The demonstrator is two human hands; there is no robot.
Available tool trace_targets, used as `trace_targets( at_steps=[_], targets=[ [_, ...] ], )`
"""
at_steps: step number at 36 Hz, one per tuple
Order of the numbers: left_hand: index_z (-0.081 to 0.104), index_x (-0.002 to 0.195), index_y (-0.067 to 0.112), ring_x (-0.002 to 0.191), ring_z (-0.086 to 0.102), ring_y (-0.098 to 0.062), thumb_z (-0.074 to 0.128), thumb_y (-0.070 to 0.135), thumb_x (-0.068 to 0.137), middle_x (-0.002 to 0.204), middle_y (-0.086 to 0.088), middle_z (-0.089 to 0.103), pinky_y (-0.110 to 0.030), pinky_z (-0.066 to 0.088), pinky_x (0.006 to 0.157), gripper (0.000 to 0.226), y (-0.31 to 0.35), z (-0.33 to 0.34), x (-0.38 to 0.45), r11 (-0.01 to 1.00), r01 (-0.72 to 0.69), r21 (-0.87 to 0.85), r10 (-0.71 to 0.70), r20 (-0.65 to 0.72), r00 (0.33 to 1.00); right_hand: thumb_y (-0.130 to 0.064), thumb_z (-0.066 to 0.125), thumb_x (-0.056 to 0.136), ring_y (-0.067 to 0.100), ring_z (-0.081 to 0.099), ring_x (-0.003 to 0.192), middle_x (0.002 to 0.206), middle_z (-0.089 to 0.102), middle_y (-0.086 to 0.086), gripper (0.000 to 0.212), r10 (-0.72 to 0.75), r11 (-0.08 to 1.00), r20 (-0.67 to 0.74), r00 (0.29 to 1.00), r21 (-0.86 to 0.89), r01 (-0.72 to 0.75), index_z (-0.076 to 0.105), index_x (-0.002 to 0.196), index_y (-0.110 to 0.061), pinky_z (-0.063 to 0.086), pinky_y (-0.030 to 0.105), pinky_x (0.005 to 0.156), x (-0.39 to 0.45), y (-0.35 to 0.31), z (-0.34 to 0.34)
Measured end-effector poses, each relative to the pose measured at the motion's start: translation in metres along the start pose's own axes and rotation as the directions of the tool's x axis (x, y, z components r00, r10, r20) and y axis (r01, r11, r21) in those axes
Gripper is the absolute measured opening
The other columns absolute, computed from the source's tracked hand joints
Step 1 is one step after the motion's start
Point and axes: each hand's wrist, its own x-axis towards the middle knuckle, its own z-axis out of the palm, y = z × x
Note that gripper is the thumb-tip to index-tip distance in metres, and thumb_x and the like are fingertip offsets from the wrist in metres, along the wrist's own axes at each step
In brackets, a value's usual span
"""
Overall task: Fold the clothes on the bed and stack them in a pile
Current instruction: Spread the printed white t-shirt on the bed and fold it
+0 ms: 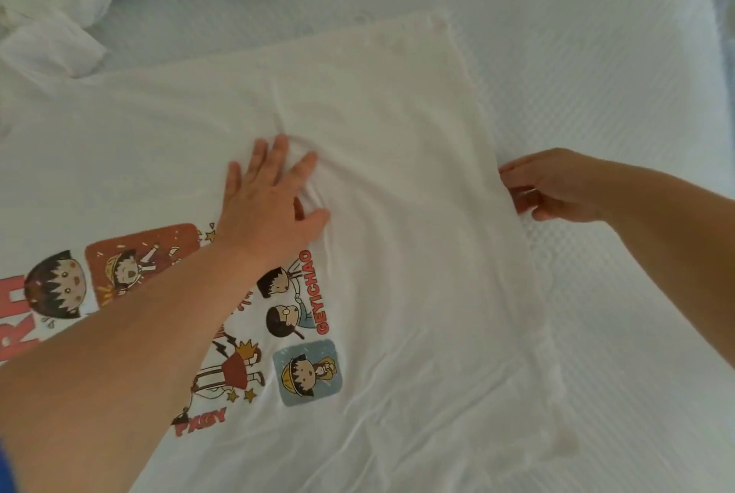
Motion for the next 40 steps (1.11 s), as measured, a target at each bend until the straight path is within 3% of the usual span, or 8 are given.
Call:
trace_targets(
  at_steps=[7, 11, 16, 21, 26, 32, 37, 40],
  targets=[
    [0.006, 0.149, 0.035, 0.144, -0.014, -0.019, 0.045, 0.056, 0.085, 0.158, -0.001, -0.01, -0.044, -0.009, 0.113, 0.078, 0.008, -0.002, -0.003, 0.999, 0.036, 0.008, -0.036, -0.022, 0.999, -0.01, 0.058, 0.086, 0.005, 0.051, 0.048, 0.057, 0.061, -0.005, 0.013, -0.065, 0.983, 0.051, 0.997, -0.166, 0.073, 0.07, 0.086, -0.015, 0.032, 0.018, 0.042, -0.002, 0.012, 0.008],
    [0.001, 0.149, 0.032, 0.143, -0.016, -0.02, 0.046, 0.053, 0.086, 0.157, -0.004, -0.013, -0.045, -0.008, 0.113, 0.08, 0.006, 0.0, -0.005, 0.999, 0.051, -0.001, -0.051, -0.029, 0.998, -0.024, 0.061, 0.085, 0.011, 0.048, 0.055, 0.055, 0.059, -0.008, 0.016, -0.217, 0.97, -0.272, 0.938, -0.172, 0.175, 0.062, 0.07, -0.017, 0.033, 0.022, 0.051, -0.001, 0.027, -0.001],
    [0.005, 0.15, 0.027, 0.144, -0.013, -0.02, 0.052, 0.044, 0.087, 0.158, -0.006, -0.009, -0.049, -0.008, 0.112, 0.08, 0.016, -0.001, -0.004, 0.998, 0.054, -0.017, -0.055, -0.042, 0.998, -0.03, 0.056, 0.089, 0.009, 0.053, 0.058, 0.054, 0.064, -0.018, 0.022, -0.23, 0.968, -0.361, 0.904, -0.185, 0.172, 0.064, 0.072, -0.021, 0.041, 0.025, 0.057, 0.002, 0.046, -0.001],
    [0.023, 0.148, 0.02, 0.145, 0.001, -0.021, 0.053, 0.027, 0.089, 0.158, -0.007, 0.01, -0.039, 0.001, 0.115, 0.067, 0.064, -0.006, 0.002, 0.99, -0.108, -0.095, 0.1, -0.089, 0.991, -0.045, 0.056, 0.085, 0.014, 0.062, 0.066, 0.069, 0.068, -0.007, 0.028, -0.214, 0.976, -0.394, 0.894, -0.111, 0.185, 0.066, 0.072, -0.022, 0.053, 0.032, 0.072, -0.008, 0.062, 0.014],
    [0.027, 0.147, 0.024, 0.138, 0.026, -0.024, 0.05, 0.024, 0.091, 0.156, -0.001, 0.018, -0.036, 0.02, 0.108, 0.061, 0.128, -0.012, 0.025, 0.955, -0.279, -0.103, 0.273, -0.069, 0.959, -0.048, 0.063, 0.082, 0.012, 0.062, 0.07, 0.075, 0.064, -0.007, 0.022, -0.139, 0.985, -0.321, 0.937, -0.14, 0.098, 0.061, 0.081, -0.026, 0.044, 0.025, 0.059, -0.025, 0.086, 0.032],
    [0.034, 0.143, 0.029, 0.135, 0.032, -0.019, 0.046, 0.015, 0.09, 0.153, 0.005, 0.023, -0.035, 0.029, 0.109, 0.056, 0.193, -0.009, 0.065, 0.85, -0.526, 0.036, 0.505, 0.237, 0.83, -0.044, 0.058, 0.087, 0.003, 0.053, 0.066, 0.074, 0.058, -0.014, 0.017, -0.196, 0.958, -0.217, 0.956, -0.252, 0.139, 0.056, 0.077, -0.031, 0.034, 0.019, 0.051, -0.044, 0.105, 0.049],
    [0.053, 0.12, 0.031, 0.096, 0.052, -0.025, 0.051, 0.023, 0.085, 0.121, -0.001, 0.04, -0.032, 0.038, 0.075, 0.036, 0.209, -0.015, 0.081, 0.835, -0.535, 0.13, 0.478, 0.31, 0.822, -0.042, 0.048, 0.092, 0.011, 0.048, 0.06, 0.065, 0.051, -0.005, 0.033, -0.282, 0.932, -0.246, 0.927, -0.299, 0.204, 0.045, 0.067, -0.021, 0.032, 0.027, 0.051, -0.055, 0.12, 0.058],
    [0.056, 0.096, 0.027, 0.09, 0.053, -0.025, 0.055, 0.024, 0.081, 0.116, -0.001, 0.041, -0.032, 0.039, 0.07, 0.014, 0.211, -0.02, 0.088, 0.796, -0.577, 0.182, 0.505, 0.326, 0.799, -0.04, 0.039, 0.096, 0.017, 0.047, 0.061, 0.064, 0.049, -0.003, 0.037, -0.314, 0.933, -0.311, 0.897, -0.276, 0.231, 0.036, 0.066, -0.021, 0.034, 0.032, 0.056, -0.06, 0.134, 0.067]
  ],
)
